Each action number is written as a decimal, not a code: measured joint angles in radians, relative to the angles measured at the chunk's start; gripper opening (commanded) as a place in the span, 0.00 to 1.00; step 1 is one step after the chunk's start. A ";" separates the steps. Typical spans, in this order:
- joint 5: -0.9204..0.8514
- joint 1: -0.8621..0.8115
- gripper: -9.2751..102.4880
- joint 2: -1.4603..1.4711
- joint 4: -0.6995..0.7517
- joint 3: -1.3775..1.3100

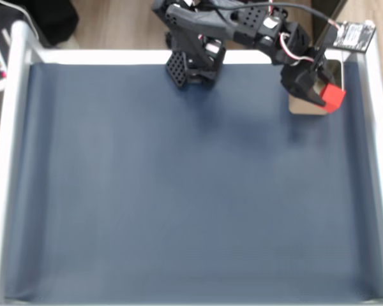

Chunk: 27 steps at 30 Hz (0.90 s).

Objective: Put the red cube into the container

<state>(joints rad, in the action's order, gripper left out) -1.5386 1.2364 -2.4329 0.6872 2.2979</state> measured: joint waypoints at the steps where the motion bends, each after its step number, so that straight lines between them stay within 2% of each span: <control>1: 0.000 0.012 0.08 0.000 0.009 0.000; 18: 0.037 0.199 0.08 -0.063 0.104 0.049; 27: 0.034 0.215 0.08 -0.071 0.057 0.115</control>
<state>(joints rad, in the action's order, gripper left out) -1.5048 1.4511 -2.5035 0.7440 2.4130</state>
